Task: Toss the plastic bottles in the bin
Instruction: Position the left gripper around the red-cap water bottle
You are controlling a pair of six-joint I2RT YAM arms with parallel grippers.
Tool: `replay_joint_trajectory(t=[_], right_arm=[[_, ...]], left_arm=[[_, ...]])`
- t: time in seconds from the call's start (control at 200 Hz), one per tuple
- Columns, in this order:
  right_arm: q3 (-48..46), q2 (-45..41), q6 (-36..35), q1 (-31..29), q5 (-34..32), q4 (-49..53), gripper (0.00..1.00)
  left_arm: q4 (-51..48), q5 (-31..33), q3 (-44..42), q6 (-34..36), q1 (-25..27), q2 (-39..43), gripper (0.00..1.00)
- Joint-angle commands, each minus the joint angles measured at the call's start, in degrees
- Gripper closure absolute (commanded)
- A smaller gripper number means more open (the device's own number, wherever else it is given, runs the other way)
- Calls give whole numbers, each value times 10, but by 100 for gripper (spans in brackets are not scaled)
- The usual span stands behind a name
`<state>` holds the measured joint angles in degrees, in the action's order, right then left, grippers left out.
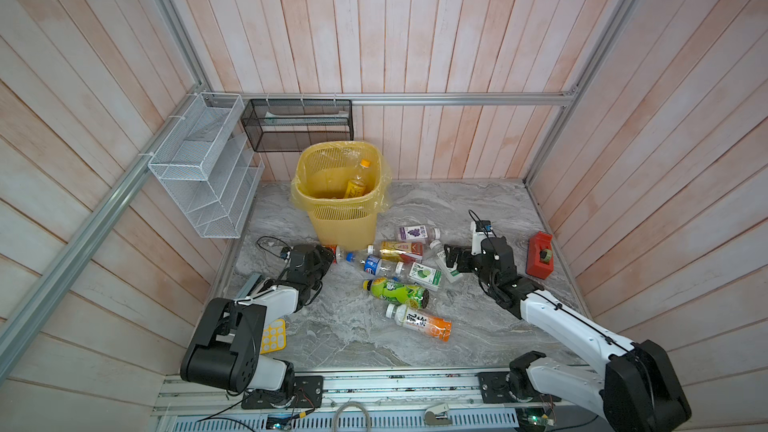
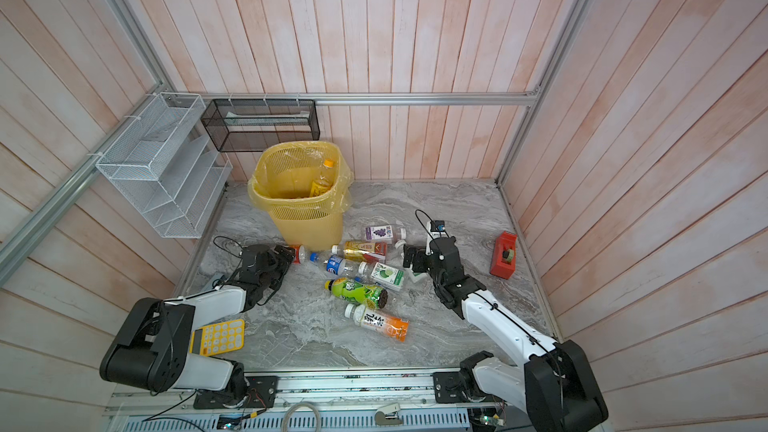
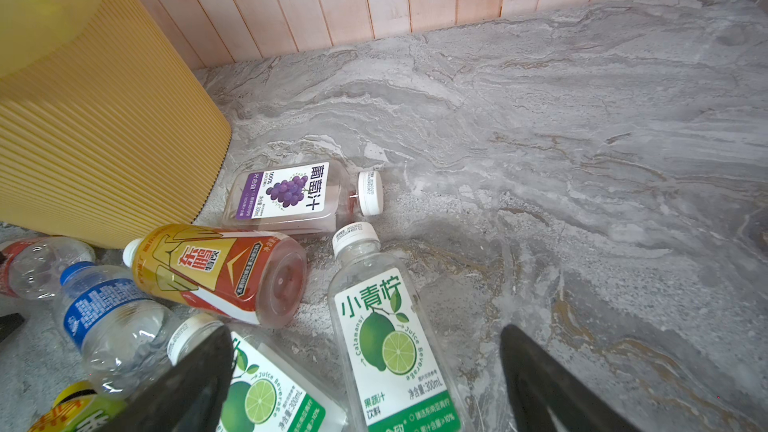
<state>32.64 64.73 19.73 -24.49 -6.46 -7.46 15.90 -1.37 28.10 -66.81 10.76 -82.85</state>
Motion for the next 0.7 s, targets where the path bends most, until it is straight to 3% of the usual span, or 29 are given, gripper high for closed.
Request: replay_joint_trajectory(t=[0.0, 0.235, 0.69], right_arm=[[1, -2, -4, 2, -15, 10, 1], [0, -5, -6, 2, -21, 12, 1], [2, -5, -9, 3, -26, 18, 1]], left_arm=[[8, 19, 10, 16, -3, -16, 8], [22, 54, 0, 12, -4, -30, 10], [39, 54, -2, -5, -5, -32, 7]])
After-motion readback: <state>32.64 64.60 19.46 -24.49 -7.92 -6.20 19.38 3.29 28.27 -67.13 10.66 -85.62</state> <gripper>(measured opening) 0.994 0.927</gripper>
